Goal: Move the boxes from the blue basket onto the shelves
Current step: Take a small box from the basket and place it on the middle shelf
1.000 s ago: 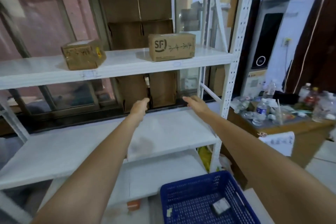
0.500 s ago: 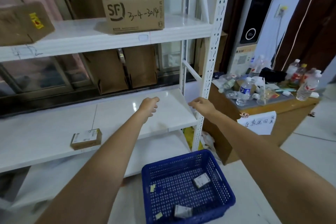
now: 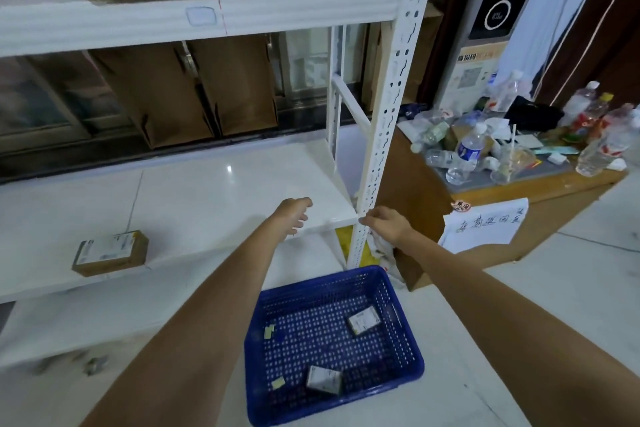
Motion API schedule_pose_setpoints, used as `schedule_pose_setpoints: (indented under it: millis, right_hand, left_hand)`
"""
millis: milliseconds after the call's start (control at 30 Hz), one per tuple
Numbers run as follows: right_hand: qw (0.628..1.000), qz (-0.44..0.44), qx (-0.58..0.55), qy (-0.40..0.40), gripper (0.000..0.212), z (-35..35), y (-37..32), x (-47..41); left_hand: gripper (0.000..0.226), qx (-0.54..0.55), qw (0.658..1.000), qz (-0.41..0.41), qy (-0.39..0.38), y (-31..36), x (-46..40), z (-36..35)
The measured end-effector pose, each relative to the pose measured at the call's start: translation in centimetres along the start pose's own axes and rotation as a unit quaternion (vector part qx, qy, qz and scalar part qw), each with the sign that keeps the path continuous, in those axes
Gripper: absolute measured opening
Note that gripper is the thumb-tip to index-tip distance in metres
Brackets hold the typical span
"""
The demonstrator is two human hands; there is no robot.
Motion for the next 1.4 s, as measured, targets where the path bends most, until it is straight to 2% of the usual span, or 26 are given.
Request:
schedule_pose_setpoints:
  millis: [167, 333, 467, 533, 600, 667, 733, 900, 967, 1067, 1100, 1167, 1233, 1400]
  right_hand:
    - [0.998, -0.021, 0.018, -0.054, 0.050, 0.8, 5.5, -3.7]
    - [0.993, -0.062, -0.019, -0.097, 0.061, -1.6, 13.3, -7.6]
    - [0.990, -0.077, -0.027, -0.114, 0.056, -7.0, 21.6, -12.1]
    - [0.987, -0.103, -0.016, -0.126, 0.058, -10.8, 26.6, -15.0]
    - [0.984, -0.119, 0.000, -0.130, 0.051, -14.5, 31.9, -17.5]
    - [0.983, -0.121, 0.020, -0.138, 0.043, -18.2, 37.1, -20.1]
    - [0.982, -0.128, 0.029, -0.135, 0.051, -21.6, 42.2, -22.8]
    - [0.983, -0.123, 0.080, -0.112, 0.059, -27.9, 51.6, -29.7]
    - [0.982, -0.122, 0.108, -0.099, 0.064, -29.9, 54.2, -32.8]
    - [0.978, -0.126, 0.136, -0.092, 0.067, -32.1, 56.8, -36.9]
    - [0.977, -0.128, 0.143, -0.090, 0.068, -32.6, 57.5, -38.0]
    - [0.973, -0.142, 0.157, -0.088, 0.070, -33.5, 58.8, -40.1]
    - [0.966, -0.157, 0.181, -0.097, 0.070, -34.3, 59.9, -41.5]
    - [0.964, -0.152, 0.202, -0.086, 0.062, -35.6, 61.5, -43.3]
  left_hand:
    - [0.044, 0.006, 0.998, 0.056, -0.016, -3.1, -3.8, -5.5]
    - [0.042, 0.025, 0.994, 0.108, -0.022, -9.7, -8.4, -12.0]
    - [0.042, 0.008, 0.987, 0.157, -0.038, -18.2, -13.6, -16.9]
    - [0.034, 0.005, 0.983, 0.179, -0.038, -23.2, -17.3, -19.2]
    - [0.025, 0.004, 0.982, 0.188, -0.030, -28.2, -21.3, -21.5]
    - [0.034, -0.005, 0.982, 0.187, -0.026, -32.8, -25.5, -23.7]
    - [0.050, -0.021, 0.982, 0.185, -0.025, -37.3, -30.0, -26.0]
    - [0.054, -0.071, 0.985, 0.152, -0.032, -46.7, -40.6, -30.8]
    - [0.054, -0.077, 0.986, 0.145, -0.033, -49.8, -44.6, -32.4]
    - [0.020, -0.091, 0.986, 0.134, -0.044, -53.2, -48.9, -33.9]
    - [0.022, -0.096, 0.985, 0.131, -0.051, -54.0, -50.0, -34.2]
    - [0.047, -0.111, 0.983, 0.130, -0.068, -55.4, -52.1, -34.8]
    - [0.061, -0.114, 0.980, 0.142, -0.082, -56.2, -53.4, -35.2]
    - [0.060, -0.105, 0.973, 0.163, -0.125, -57.6, -54.9, -36.4]
Point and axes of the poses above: each hand's wrist, its own x-axis away from the middle knuckle, its own z-axis out of the back of the hand, y = z × x, the point moved 2 cm from there along -x, towards the middle knuckle, and after that the axes turned 3 degrees about -y, right-handed, at the moved point
